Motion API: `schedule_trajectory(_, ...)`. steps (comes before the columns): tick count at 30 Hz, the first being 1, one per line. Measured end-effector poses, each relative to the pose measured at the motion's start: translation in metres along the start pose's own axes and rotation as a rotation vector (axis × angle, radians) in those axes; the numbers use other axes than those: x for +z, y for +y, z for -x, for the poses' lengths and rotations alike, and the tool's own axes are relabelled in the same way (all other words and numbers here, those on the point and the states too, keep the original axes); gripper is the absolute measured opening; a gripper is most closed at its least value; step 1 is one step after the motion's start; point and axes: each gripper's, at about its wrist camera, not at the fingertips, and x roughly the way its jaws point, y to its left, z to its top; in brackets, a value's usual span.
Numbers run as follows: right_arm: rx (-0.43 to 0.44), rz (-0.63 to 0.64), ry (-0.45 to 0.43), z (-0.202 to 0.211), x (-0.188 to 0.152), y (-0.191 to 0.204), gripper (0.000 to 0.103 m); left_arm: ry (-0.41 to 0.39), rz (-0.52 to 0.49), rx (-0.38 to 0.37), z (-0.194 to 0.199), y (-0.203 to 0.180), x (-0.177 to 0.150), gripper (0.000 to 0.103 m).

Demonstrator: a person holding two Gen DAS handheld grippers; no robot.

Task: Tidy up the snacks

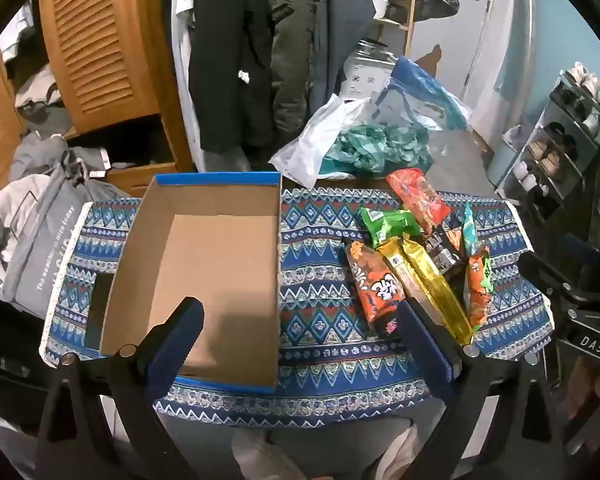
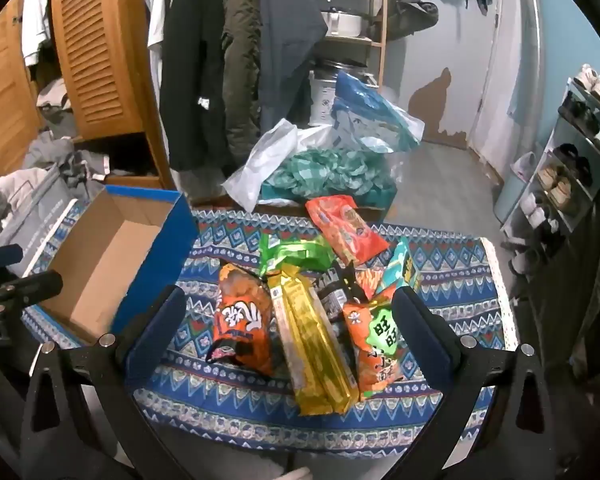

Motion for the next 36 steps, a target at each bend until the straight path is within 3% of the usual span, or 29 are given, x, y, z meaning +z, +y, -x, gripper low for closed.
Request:
schedule_trajectory(17,0.003,0.005,0.001,-0.0010,0.0011,0.0018,0.101,-0.039,-0.007,-0.013,0.0054,-0.0008,-0.0020,0.098)
schedule_trajectory(36,0.017,-0.004,0.013,-0.0048,-0.0024,-0.0016,0.101,-0.004,-0.001,-0.035,0.0005,-0.0040,-0.0063,0.098)
